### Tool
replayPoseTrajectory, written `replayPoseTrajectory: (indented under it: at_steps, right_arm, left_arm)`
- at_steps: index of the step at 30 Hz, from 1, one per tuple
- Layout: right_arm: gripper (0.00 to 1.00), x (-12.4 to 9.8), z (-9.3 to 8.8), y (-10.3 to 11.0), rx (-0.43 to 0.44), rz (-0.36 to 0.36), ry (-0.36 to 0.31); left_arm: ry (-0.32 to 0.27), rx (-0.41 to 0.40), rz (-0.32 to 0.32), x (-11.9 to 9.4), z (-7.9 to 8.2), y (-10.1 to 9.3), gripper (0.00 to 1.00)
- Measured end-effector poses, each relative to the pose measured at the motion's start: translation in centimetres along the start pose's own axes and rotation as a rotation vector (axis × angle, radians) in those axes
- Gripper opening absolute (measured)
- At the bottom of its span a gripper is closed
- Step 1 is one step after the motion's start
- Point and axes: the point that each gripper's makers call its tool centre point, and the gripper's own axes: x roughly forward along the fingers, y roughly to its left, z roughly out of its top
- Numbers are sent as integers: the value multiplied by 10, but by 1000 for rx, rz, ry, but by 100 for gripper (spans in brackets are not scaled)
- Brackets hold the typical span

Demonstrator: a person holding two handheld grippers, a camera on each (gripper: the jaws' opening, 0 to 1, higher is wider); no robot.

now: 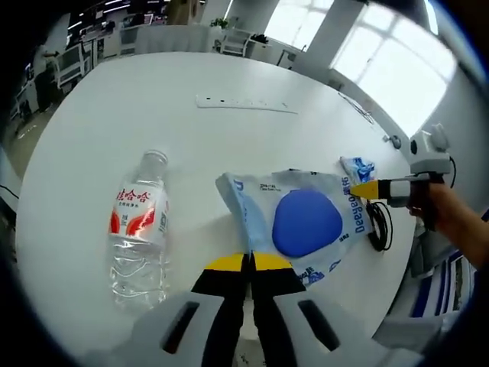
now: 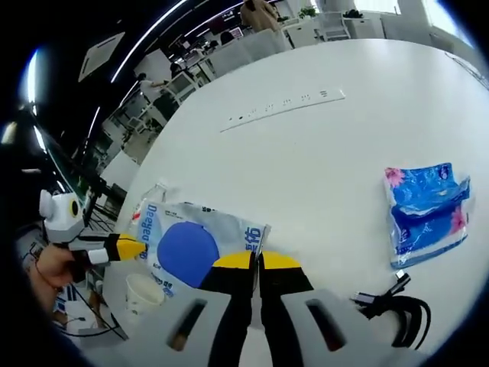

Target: Arrange the tabletop items into an orderly group along one side of the table until the central work area is clear of visible clutter.

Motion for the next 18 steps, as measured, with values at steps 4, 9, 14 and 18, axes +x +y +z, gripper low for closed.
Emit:
replayPoseTrajectory:
  at_steps: [4, 9, 14, 18]
  right_arm:
    - [0, -5, 13, -7, -30, -5, -5]
    - [0, -12, 27, -15, -57, -14, -13]
    - [0, -18, 43, -27, -86, -25, -21]
    - [0, -21, 53, -35, -96, -34, -28]
  left_arm:
    - [-15, 6, -18, 2, 10, -11, 0]
    - [-29, 9, -40, 6, 20, -22, 0]
    - [-43, 7, -65, 13, 32, -36, 0]
    - [-54, 13, -80, 17, 41, -45, 0]
